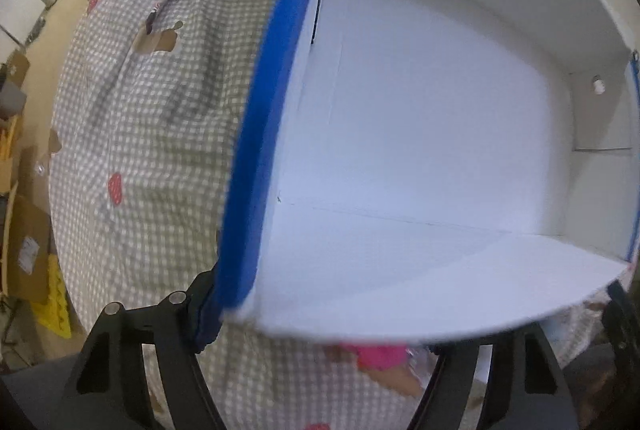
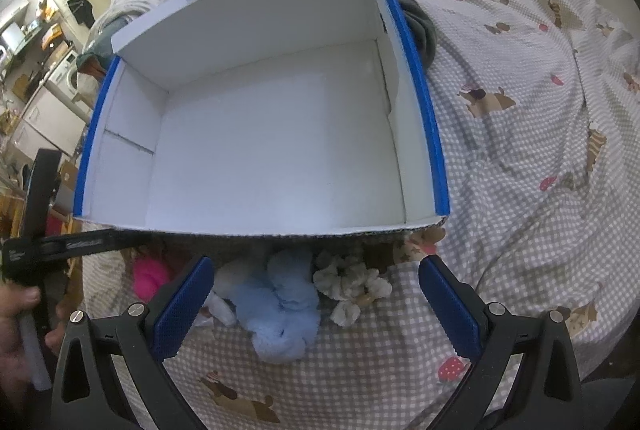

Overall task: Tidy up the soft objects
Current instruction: 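Grasp the beige lace scrunchie with the left gripper while the right gripper grasps the white scrunchie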

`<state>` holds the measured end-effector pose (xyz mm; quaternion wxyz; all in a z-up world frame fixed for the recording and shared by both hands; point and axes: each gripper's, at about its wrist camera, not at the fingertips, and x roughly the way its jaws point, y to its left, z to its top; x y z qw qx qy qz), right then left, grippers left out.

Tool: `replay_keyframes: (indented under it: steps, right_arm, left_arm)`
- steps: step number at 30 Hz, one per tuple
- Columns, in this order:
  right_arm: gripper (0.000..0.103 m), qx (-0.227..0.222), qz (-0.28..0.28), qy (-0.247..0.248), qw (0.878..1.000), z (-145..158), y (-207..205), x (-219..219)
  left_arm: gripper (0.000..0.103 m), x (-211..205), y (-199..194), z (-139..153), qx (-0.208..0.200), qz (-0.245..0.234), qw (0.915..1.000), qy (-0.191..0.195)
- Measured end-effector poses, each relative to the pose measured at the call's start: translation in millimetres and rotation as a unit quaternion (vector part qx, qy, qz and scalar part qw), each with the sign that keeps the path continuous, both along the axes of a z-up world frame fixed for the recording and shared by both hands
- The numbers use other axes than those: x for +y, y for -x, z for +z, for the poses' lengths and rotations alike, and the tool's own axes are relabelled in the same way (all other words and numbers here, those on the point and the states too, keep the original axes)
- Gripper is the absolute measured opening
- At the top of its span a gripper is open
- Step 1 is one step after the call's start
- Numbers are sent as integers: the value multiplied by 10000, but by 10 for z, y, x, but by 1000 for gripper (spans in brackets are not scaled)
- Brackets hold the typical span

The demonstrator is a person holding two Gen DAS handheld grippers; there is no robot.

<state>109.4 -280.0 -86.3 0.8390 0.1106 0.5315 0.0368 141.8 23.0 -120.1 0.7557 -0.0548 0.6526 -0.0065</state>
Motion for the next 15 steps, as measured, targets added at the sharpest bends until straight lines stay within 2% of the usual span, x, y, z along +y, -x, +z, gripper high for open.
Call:
replay_keyframes:
  steps: [1, 3, 7, 9, 15]
  right_arm:
    - [103, 21, 24, 19, 10000, -13, -3, 12]
    - [103, 34, 29, 47, 10000, -28, -10, 15]
    - [103, 104, -39, -45, 9999, -63, -42, -22]
    - [103, 159, -54, -105, 9998, -88, -49, -44]
    - [103, 181, -194, -241, 9994, -100, -37, -193]
  left_arm:
    - [70, -4, -9, -31, 12, 5, 10000, 30]
    - [42, -12, -18, -91, 64, 26, 9999, 94]
    - [16, -47, 17, -131, 131, 9, 9995, 280]
    - [12, -39, 52, -46, 21, 18, 9992, 388]
    - [11, 34, 306, 346, -328, -4, 9978, 568]
